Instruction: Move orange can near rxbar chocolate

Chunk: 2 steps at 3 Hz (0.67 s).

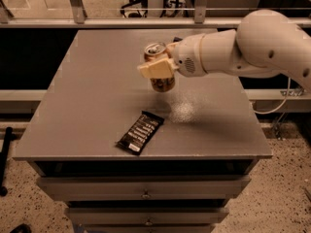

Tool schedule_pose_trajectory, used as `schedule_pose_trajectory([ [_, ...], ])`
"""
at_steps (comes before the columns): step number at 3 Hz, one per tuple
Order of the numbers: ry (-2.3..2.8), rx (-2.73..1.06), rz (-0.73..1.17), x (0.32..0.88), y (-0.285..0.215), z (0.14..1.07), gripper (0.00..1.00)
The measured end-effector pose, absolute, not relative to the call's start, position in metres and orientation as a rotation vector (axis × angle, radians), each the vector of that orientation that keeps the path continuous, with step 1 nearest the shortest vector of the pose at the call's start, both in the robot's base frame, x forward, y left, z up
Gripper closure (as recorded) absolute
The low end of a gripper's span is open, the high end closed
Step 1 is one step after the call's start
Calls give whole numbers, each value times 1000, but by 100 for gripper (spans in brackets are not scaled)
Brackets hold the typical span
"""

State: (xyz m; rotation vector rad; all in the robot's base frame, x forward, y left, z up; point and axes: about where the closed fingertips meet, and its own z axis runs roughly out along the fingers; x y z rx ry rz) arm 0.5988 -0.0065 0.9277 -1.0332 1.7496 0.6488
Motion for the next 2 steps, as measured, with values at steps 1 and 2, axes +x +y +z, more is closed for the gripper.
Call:
schedule_pose_trajectory([
  [1, 1771, -1001, 675, 572, -21, 912, 100],
  [2, 1767, -996, 717, 560, -23, 902, 84],
])
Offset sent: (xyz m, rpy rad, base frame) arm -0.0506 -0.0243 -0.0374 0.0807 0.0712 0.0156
